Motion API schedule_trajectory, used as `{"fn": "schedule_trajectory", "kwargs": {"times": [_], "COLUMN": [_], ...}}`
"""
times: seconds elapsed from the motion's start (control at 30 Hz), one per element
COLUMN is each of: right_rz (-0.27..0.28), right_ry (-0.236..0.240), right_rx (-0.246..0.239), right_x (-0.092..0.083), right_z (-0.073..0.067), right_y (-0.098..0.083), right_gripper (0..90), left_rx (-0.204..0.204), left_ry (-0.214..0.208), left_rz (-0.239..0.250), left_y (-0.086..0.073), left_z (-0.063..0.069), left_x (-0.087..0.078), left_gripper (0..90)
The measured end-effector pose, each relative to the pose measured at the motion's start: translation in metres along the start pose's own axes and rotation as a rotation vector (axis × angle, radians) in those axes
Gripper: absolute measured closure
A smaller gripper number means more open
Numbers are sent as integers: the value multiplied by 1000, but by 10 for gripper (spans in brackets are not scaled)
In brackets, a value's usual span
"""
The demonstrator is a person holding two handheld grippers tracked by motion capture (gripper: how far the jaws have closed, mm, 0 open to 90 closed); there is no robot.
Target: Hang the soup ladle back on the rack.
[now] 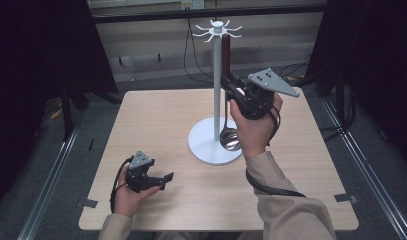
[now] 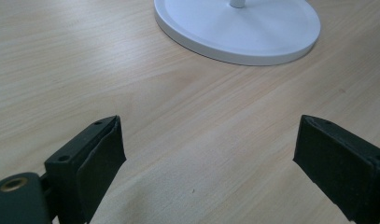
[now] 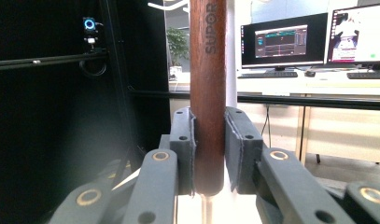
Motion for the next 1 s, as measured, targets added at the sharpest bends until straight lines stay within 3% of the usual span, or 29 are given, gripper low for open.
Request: {"fn": "schedule_trajectory", "kwargs": {"times": [0.6,1.0], "right_rz": [-7,-19], "right_ry": [-29,-54], "right_rx": [6,-15], "right_x": [7,11], "right_z": [-2,-4], "right_y": [1,0], "right_gripper": [747,746], "left_rx": [0,9], "left_ry": [6,13], "left_rz": [-1,-5], "left_y": [0,0], "left_z": [-1,-1], "left_x": [0,0], "left_gripper": [87,89]}}
Point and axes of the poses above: each handheld gripper's, and its own axes: x roughly forward along the jaws, y roughly out of its top, z roughly to its right, the point moved 4 cm from there along x, roughly forward along the jaws, and after that the axes turned 13 degrees about -x, right-handed, at the moved point
